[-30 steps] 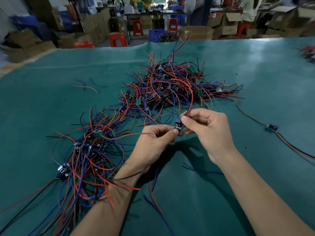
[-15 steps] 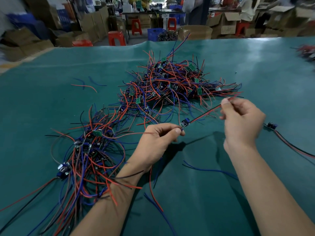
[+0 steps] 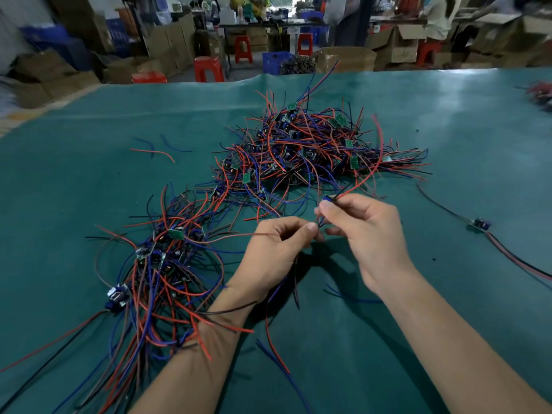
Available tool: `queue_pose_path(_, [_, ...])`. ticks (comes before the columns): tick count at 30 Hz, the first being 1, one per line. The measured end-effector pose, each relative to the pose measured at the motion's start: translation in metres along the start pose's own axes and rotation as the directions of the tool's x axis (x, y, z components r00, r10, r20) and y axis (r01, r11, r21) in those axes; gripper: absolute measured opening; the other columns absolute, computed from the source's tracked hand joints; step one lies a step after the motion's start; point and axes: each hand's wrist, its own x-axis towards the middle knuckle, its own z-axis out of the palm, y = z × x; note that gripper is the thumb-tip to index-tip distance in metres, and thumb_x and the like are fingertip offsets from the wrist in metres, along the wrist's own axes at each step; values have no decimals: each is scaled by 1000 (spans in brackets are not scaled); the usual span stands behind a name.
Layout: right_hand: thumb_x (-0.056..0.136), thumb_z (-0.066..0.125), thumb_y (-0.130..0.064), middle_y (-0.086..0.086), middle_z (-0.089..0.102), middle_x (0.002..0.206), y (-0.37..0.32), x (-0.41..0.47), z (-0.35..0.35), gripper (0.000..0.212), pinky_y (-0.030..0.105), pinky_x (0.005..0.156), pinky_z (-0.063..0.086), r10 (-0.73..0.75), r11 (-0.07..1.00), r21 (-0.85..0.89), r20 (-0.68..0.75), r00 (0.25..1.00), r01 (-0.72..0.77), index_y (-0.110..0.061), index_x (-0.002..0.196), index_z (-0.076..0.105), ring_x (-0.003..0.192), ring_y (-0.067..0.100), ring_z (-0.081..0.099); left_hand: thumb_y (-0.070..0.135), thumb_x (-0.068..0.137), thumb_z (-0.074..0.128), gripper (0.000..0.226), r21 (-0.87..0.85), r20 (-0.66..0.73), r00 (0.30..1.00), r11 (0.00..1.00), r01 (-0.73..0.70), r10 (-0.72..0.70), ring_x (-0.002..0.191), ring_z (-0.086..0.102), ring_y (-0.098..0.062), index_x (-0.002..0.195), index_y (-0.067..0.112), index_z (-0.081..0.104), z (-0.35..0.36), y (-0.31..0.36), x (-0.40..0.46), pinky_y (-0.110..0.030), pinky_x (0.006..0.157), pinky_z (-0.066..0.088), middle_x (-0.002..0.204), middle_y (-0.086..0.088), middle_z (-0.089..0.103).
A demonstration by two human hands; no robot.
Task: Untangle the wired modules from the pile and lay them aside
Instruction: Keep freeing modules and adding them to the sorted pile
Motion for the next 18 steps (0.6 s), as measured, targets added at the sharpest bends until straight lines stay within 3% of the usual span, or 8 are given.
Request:
queue_pose_path(2, [91, 74, -8, 20, 73, 81, -9, 3, -6, 13, 29, 65, 53, -84, 996, -24, -65, 994, 83, -8, 77, 73, 72, 17, 64, 12, 100, 58, 25, 16, 51, 999, 1000, 3, -4, 49, 36, 0, 78, 9, 70, -1, 3, -1, -14, 50, 29, 51, 13, 47])
queue_pose_path(5, [93, 70, -6, 7, 73, 76, -35, 5, -19, 17, 23, 61, 48, -41, 972, 218, -214, 976, 88, -13, 77, 71, 69, 14, 62, 17, 100, 59, 28, 80, 115, 993, 997, 1, -11, 55, 35, -12, 74, 18, 68, -1, 6, -2, -23, 51, 28, 59, 1, 43])
queue_pose_path(9, [93, 68, -8, 1, 72, 70, -89, -4, -16, 25, 22, 60, 47, -45, 901, 418, -177, 983, 117, -16, 70, 71, 68, 14, 65, 19, 102, 58, 27, 64, 166, 986, 998, -8, -3, 63, 35, -19, 76, 18, 66, -2, 6, -3, -27, 53, 30, 71, -12, 44])
queue_pose_path(11, [92, 68, -11, -1, 73, 69, -117, -7, -2, 19, 21, 55, 47, -107, 890, 434, -93, 990, 138, -17, 74, 68, 66, 11, 67, 20, 101, 57, 27, 53, 151, 988, 999, 14, -22, 63, 41, -16, 76, 18, 67, -2, 5, -2, -24, 54, 35, 73, -9, 51])
queue_pose_path(14, [88, 72, -15, 5, 74, 70, -141, -3, 40, 11, 20, 44, 45, -134, 948, 308, 172, 976, 76, -14, 77, 71, 55, 11, 63, 28, 94, 57, 22, 45, 132, 990, 998, 37, -43, 61, 47, -7, 76, 21, 67, 0, 3, -2, -21, 53, 38, 72, 1, 61])
queue_pose_path(16, [91, 74, -24, 8, 76, 73, -141, 0, 75, 19, 20, 42, 45, -96, 994, 90, 394, 914, 66, -10, 79, 74, 55, 12, 63, 26, 90, 58, 23, 30, 101, 994, 998, 46, -49, 52, 48, 1, 70, 28, 70, 2, 3, -1, -14, 49, 37, 62, 13, 62])
queue_pose_path(18, [93, 72, -38, 7, 78, 77, -130, 6, 105, 36, 24, 46, 50, -10, 964, -212, 576, 817, 161, -5, 82, 76, 59, 16, 68, 26, 83, 55, 31, 29, 68, 996, 998, 49, -51, 45, 48, 3, 57, 37, 68, 3, 4, -2, -10, 47, 35, 52, 18, 59])
